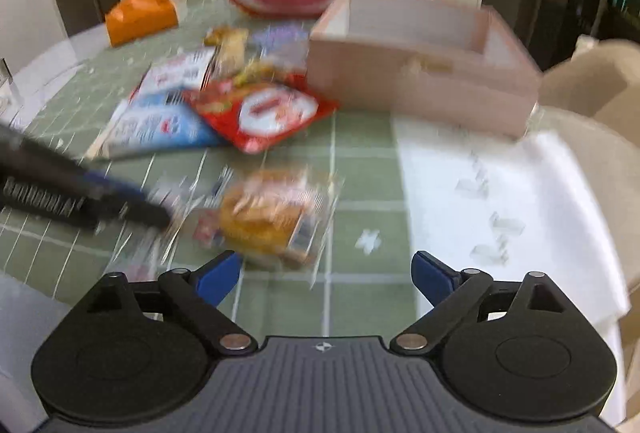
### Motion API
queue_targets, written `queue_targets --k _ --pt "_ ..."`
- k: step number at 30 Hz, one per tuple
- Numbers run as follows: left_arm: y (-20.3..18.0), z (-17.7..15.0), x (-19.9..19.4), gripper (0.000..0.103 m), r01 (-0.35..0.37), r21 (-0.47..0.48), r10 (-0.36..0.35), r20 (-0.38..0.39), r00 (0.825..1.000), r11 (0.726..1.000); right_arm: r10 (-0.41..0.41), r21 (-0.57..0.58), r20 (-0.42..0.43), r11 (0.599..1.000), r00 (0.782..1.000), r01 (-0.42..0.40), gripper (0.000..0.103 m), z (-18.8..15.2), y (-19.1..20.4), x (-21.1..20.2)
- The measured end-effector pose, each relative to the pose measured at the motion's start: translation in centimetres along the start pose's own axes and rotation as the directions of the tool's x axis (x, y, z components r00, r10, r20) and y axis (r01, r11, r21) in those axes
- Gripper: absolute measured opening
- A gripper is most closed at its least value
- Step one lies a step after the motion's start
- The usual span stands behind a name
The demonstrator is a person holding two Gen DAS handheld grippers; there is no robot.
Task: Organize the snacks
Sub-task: 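Grasp the wrapped round cake with the right gripper while the left gripper holds its packet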
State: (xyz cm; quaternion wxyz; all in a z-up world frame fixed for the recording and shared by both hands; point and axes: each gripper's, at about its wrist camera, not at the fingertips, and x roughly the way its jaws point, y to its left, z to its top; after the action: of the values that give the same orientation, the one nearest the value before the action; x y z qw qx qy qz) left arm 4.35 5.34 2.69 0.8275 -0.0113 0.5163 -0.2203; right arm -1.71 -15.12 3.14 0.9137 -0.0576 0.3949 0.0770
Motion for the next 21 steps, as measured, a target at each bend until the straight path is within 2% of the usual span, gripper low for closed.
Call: queue_targets --k 2,4,5,9,16,21 --pt "0.1 -0.3 -0.1 0.039 -0.010 -0.008 0.010 0.005 1.000 1.000 -0.043 -0.057 0.024 0.997 0.999 0.044 0.094 0.6 0.2 0.3" --pt "0.1 -0.5 -0.3 0.039 -0.020 -0.019 0.020 0.010 1.000 1.000 -0.118 -0.099 0.032 0.988 0.992 0.121 0.093 1.2 0.6 0.9" --pt "0.1 -0.6 -0.4 0.039 -0.023 -0.025 0.024 0.012 1.000 0.999 -0.117 -0.101 0.037 0.988 0.992 0.121 0.092 1.5 0.5 1.0" --pt "-0.2 -0.8 -0.6 0.039 -0.037 -0.035 0.037 0.007 0.999 0.999 -0.008 -0.070 0.003 0.998 1.000 0.008 0.092 2.0 0.3 1.1" --pt "-1.7 -0.9 -0.8 0.039 -0.031 -0.029 0.031 -0.010 0.999 0.999 -0.042 0.029 -0.022 0.999 0.999 0.043 0.092 1.1 -1.6 1.3" --pt "-4.0 -0.9 0.4 0.044 -0.048 0.057 0.049 -0.015 0.999 0.997 -0.037 0.121 -0.023 0.992 0.999 0.040 0.092 0.5 -2.8 1.0"
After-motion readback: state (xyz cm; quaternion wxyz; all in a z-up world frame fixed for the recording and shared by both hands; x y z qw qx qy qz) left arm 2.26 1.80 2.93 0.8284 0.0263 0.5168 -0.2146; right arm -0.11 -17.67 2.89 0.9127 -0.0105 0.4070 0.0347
